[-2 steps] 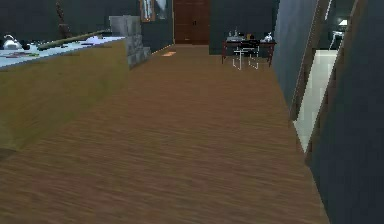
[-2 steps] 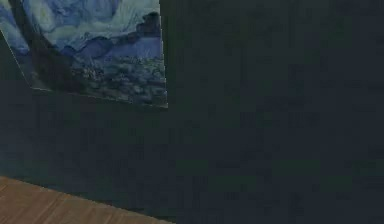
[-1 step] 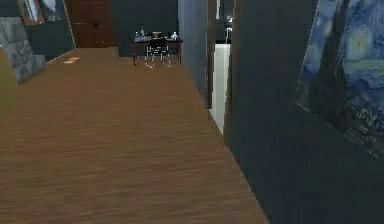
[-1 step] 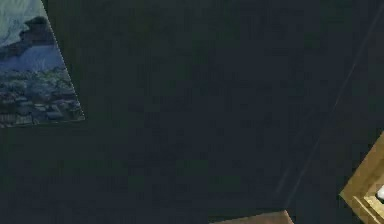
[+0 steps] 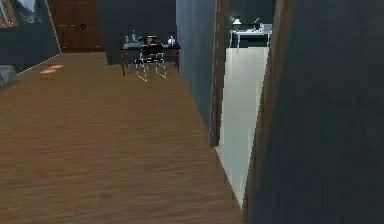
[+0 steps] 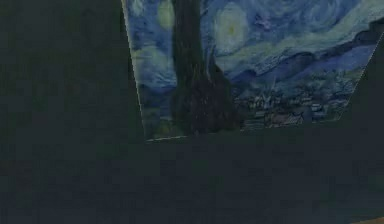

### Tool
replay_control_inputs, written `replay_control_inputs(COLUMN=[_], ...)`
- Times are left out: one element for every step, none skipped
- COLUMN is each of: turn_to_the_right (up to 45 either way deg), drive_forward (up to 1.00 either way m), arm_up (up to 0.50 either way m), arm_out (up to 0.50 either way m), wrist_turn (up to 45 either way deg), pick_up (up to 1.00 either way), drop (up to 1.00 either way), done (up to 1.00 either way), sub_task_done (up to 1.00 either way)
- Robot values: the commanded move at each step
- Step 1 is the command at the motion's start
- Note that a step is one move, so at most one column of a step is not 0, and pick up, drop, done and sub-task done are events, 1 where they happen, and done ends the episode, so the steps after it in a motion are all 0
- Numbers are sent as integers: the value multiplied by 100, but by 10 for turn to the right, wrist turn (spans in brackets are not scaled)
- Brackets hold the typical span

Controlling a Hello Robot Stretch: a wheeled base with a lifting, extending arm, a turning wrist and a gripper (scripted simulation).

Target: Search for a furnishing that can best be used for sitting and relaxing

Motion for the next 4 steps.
replay_control_inputs(turn_to_the_right=[0, 0, 270, 0], drive_forward=[100, 10, 0, 40], arm_up=[0, 0, 0, 0], arm_out=[0, 0, 0, 0], wrist_turn=[0, 0, 0, 0], pick_up=[0, 0, 0, 0], drop=[0, 0, 0, 0], done=[0, 0, 0, 0], sub_task_done=[0, 0, 0, 0])
